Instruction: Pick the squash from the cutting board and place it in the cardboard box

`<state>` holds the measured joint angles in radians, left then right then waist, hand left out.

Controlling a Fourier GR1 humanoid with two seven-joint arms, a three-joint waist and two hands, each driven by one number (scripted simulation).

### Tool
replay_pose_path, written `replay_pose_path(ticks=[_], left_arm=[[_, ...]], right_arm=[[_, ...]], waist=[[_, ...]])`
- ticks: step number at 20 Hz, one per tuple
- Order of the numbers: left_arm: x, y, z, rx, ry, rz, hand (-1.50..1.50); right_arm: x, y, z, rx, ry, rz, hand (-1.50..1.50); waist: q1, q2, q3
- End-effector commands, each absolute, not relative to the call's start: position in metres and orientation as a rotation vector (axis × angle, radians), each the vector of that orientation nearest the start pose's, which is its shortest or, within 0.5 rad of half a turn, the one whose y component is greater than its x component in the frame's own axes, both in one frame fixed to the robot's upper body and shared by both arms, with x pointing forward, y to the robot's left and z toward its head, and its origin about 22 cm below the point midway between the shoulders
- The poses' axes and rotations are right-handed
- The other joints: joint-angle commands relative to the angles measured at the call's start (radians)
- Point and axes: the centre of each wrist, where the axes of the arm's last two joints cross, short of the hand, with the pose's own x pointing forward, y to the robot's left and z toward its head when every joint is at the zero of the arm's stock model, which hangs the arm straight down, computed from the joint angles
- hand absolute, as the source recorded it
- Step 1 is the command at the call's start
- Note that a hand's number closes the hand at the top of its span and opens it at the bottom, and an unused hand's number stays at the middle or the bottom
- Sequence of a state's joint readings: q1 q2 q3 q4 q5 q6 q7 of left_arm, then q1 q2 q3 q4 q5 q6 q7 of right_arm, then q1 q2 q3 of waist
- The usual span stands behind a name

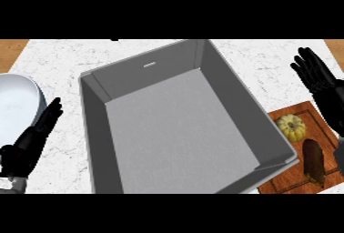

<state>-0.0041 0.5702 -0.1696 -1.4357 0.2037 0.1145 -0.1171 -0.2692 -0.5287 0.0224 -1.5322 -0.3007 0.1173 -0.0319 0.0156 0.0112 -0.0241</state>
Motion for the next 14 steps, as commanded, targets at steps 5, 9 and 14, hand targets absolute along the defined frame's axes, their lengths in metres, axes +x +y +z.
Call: replay_pose_path(ticks=[5,9,14], left_arm=[[0.251,0.325,0.018,0.422,-1.516,-0.244,0.00],[0.239,0.317,0.002,0.368,-1.463,-0.211,0.00],[0.243,0.281,0.012,0.370,-1.461,-0.189,0.00]], right_arm=[[0.342,-0.298,0.153,-0.527,-1.893,0.346,-1.50],[0.322,-0.367,0.125,-1.122,-1.620,0.318,1.50],[0.321,-0.307,0.071,-1.148,-1.708,0.152,-1.50]], waist=[[0.016,-0.005,0.023],[-0.022,-0.004,0.018],[-0.010,-0.012,0.025]])
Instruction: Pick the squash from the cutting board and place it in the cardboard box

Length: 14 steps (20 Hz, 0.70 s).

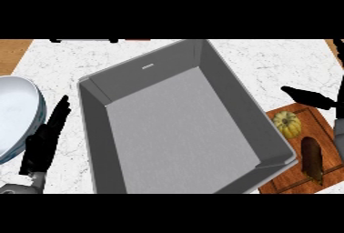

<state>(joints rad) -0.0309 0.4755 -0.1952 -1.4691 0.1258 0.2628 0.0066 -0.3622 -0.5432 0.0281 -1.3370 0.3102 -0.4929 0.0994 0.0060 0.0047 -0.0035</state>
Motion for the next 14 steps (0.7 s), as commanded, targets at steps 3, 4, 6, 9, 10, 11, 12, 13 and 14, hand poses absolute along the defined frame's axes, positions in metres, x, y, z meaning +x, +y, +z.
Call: replay_pose_path(ticks=[3,4,6,9,10,11,12,13,14], left_arm=[[0.240,0.300,0.004,0.372,-1.450,-0.198,0.00],[0.224,0.307,-0.010,0.389,-1.453,-0.203,0.00],[0.237,0.302,0.002,0.388,-1.443,-0.204,0.00],[0.243,0.294,0.008,0.378,-1.439,-0.190,0.00],[0.235,0.296,-0.001,0.378,-1.438,-0.207,0.00],[0.245,0.302,0.014,0.385,-1.451,-0.202,0.00],[0.239,0.290,0.007,0.375,-1.447,-0.215,0.00],[0.238,0.287,0.006,0.370,-1.450,-0.204,0.00],[0.244,0.295,0.003,0.391,-1.441,-0.203,0.00]], right_arm=[[0.315,-0.309,0.090,-1.216,-1.570,0.408,-1.50],[0.309,-0.330,0.092,-1.239,-1.487,0.447,-1.50],[0.318,-0.331,0.106,-1.321,-1.334,0.604,-1.50],[0.317,-0.328,0.125,-1.332,-1.134,0.765,-1.50],[0.317,-0.322,0.132,-1.315,-1.069,0.787,-1.50],[0.322,-0.320,0.136,-1.304,-0.986,0.843,-1.50],[0.322,-0.317,0.129,-1.283,-0.892,0.884,-1.50],[0.319,-0.313,0.131,-1.248,-0.834,0.922,-1.50],[0.321,-0.293,0.127,-1.218,-0.781,0.956,-1.50]], waist=[[-0.008,-0.008,0.001],[-0.008,-0.009,0.001],[-0.002,-0.009,-0.002],[-0.008,-0.011,-0.002],[-0.008,-0.014,-0.003],[0.003,-0.011,-0.003],[0.009,-0.010,-0.003],[-0.001,-0.013,-0.002],[-0.001,-0.008,-0.004]])
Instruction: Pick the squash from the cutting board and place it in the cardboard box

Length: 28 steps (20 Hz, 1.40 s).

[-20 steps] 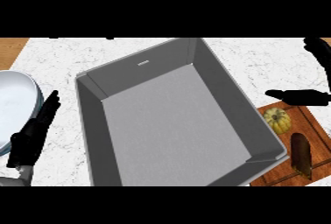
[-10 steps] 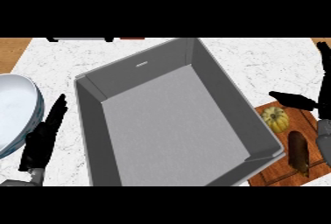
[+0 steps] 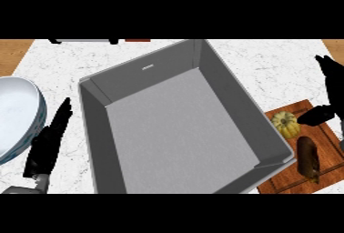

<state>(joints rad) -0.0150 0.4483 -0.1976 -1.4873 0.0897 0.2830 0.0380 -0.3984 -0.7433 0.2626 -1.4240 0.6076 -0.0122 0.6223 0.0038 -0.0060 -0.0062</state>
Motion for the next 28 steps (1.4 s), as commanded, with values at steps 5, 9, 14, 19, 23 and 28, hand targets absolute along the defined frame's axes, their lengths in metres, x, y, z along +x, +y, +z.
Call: replay_pose_path(ticks=[5,9,14,19,23,28], left_arm=[[0.238,0.291,0.003,0.367,-1.439,-0.218,0.00],[0.243,0.276,0.017,0.379,-1.460,-0.197,0.00],[0.243,0.298,0.014,0.393,-1.449,-0.209,0.00],[0.244,0.277,0.015,0.389,-1.449,-0.205,0.00],[0.233,0.291,0.005,0.379,-1.435,-0.192,0.00],[0.242,0.273,0.019,0.370,-1.439,-0.210,0.00]], right_arm=[[0.324,-0.250,0.147,-1.137,-0.583,1.018,-1.50],[0.323,-0.227,0.117,-1.095,-0.487,1.000,-1.50],[0.331,-0.239,0.120,-1.134,-0.451,0.957,-1.50],[0.329,-0.231,0.104,-1.158,-0.389,0.970,-1.50],[0.324,-0.227,0.105,-1.161,-0.356,0.969,-1.50],[0.313,-0.227,0.093,-1.159,-0.360,0.945,-1.50]], waist=[[0.001,0.000,0.003],[0.003,0.004,0.006],[0.001,0.005,0.006],[0.000,0.005,0.006],[0.000,0.004,0.005],[-0.005,0.004,0.006]])
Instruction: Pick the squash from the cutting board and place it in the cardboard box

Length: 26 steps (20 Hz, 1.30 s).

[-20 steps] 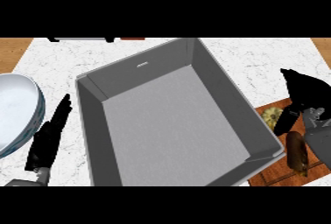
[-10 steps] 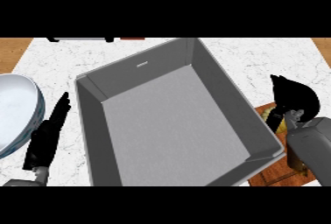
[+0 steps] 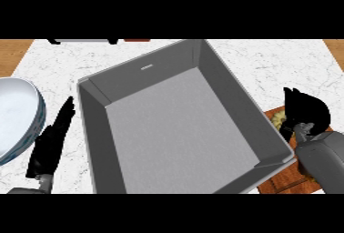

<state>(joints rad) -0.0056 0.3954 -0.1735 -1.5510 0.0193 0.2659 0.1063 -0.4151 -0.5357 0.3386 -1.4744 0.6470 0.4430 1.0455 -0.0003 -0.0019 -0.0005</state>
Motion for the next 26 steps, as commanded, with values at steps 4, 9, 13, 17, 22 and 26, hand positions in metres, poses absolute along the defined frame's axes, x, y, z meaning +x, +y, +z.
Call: replay_pose_path(ticks=[4,9,13,17,22,26], left_arm=[[0.239,0.290,0.013,0.384,-1.456,-0.194,0.00],[0.240,0.295,0.017,0.398,-1.450,-0.184,0.00],[0.232,0.283,0.012,0.388,-1.444,-0.196,0.00],[0.235,0.285,0.008,0.369,-1.438,-0.195,0.00],[0.250,0.308,0.011,0.389,-1.433,-0.199,0.00],[0.235,0.280,-0.001,0.397,-1.457,-0.203,0.00]], right_arm=[[0.312,-0.257,0.106,-1.172,-0.377,0.959,-1.50],[0.310,-0.234,0.091,-1.173,-0.360,0.955,-1.50],[0.307,-0.245,0.069,-1.167,-0.380,0.952,-1.50],[0.320,-0.231,0.075,-1.169,-0.378,0.937,-1.50],[0.319,-0.250,0.067,-1.153,-0.372,0.922,-1.50],[0.320,-0.242,0.052,-1.155,-0.328,0.980,-1.50]], waist=[[-0.003,0.000,0.000],[-0.001,0.000,0.000],[0.002,0.001,0.000],[0.002,0.001,0.000],[0.000,0.002,0.000],[0.004,0.002,0.000]])
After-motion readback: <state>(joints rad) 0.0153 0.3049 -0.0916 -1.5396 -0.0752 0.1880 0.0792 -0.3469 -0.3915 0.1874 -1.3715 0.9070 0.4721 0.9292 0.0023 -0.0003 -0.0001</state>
